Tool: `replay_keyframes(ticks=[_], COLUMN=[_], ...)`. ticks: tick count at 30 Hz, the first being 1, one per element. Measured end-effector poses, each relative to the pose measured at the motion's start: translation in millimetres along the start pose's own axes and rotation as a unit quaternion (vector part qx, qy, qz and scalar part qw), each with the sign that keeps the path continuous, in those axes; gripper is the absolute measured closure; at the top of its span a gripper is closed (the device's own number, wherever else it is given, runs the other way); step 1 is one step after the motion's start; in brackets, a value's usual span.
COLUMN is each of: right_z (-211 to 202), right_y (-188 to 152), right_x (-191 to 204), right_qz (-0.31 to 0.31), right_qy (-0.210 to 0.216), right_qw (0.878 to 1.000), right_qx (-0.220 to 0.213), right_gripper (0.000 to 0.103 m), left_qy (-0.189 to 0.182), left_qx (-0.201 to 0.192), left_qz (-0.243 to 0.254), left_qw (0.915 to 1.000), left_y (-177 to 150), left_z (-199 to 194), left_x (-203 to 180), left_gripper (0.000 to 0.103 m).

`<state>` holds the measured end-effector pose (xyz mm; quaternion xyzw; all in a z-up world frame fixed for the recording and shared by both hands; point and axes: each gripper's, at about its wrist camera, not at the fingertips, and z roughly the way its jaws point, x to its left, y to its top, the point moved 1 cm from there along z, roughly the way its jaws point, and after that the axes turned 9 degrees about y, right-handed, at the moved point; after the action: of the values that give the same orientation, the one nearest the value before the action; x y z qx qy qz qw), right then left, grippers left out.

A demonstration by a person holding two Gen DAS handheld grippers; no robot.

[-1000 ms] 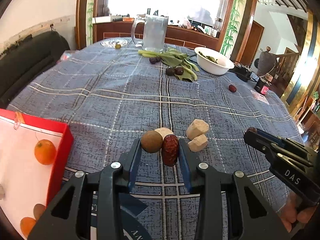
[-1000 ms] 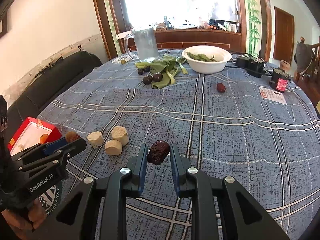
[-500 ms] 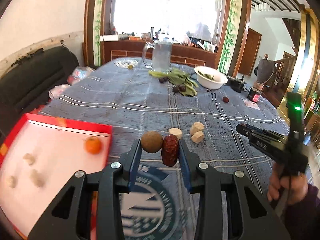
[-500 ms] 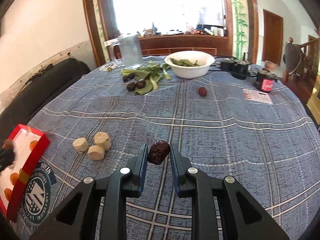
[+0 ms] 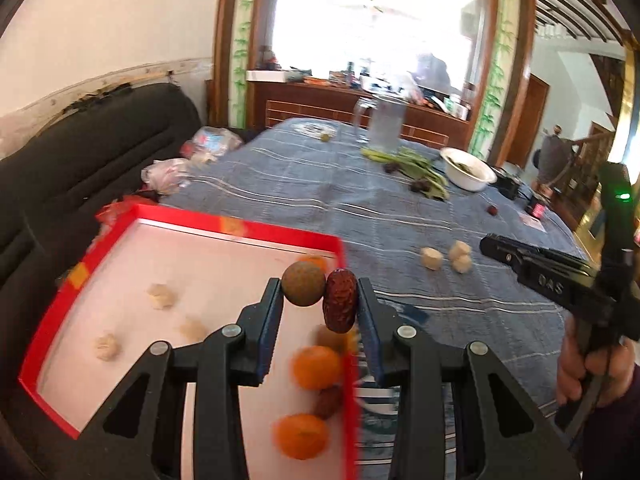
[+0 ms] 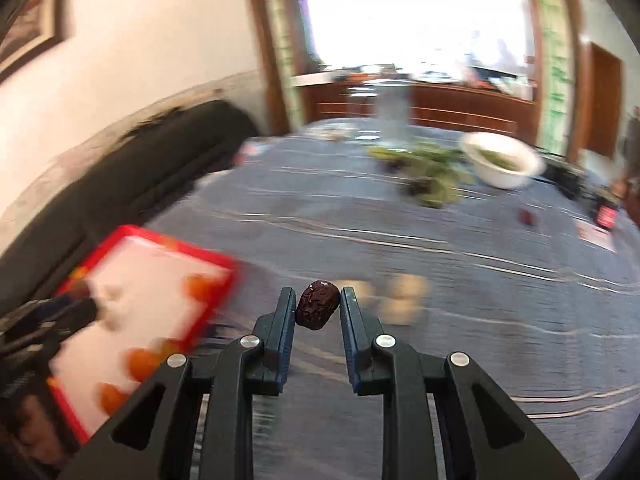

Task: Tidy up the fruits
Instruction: 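Carry the kiwi, red date and dark date over the tray with both tools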

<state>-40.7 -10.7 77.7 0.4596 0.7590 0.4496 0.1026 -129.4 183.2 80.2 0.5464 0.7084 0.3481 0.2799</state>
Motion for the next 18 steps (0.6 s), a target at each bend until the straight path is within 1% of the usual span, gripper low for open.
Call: replay_keyframes(ticks=[4,7,9,12,15,18], right_z=[23.5,38.4,47.7,57.6,62.6,67.8], right_y=[4.2,-0.3,-5.2,-13.1,-18.6,-22.7], right_x=[64.5,100.3,118.0,130.9,136.6,132.4], right_qz=[-0.026,-0.048,-0.062,-0.068,-0.075,-0.067], right_qy=[0.073,0.103,0.112,0.123,0.119,0.121], right_qw=[0.997,0.993,0.991,0.989,0.989,0.989], right_qx=[0.013,0.023,0.03,0.041,0.047,0.058], right_gripper=[0.082,0.082,0.082,0.082,0.082,0.082], left_qy=[0.036,0.065,0.081,0.093,0.1,0.101], left_qx=[-0.008,-0.009,-0.005,0.002,0.01,0.02], left_qz=[-0.017,-0.03,-0.036,-0.046,-0.043,-0.035], left_qw=[0.9992,0.9974,0.996,0.9946,0.994,0.994], left_y=[1.4,0.0,-1.7,-6.5,-12.3,-17.9], left_z=[-1.0,0.8,3.4,6.7,11.4,16.2], left_x=[32.9,56.3,70.4,85.7,92.8,94.0], left_gripper=[0.064,0.064,0.064,0.064,0.064,0.064])
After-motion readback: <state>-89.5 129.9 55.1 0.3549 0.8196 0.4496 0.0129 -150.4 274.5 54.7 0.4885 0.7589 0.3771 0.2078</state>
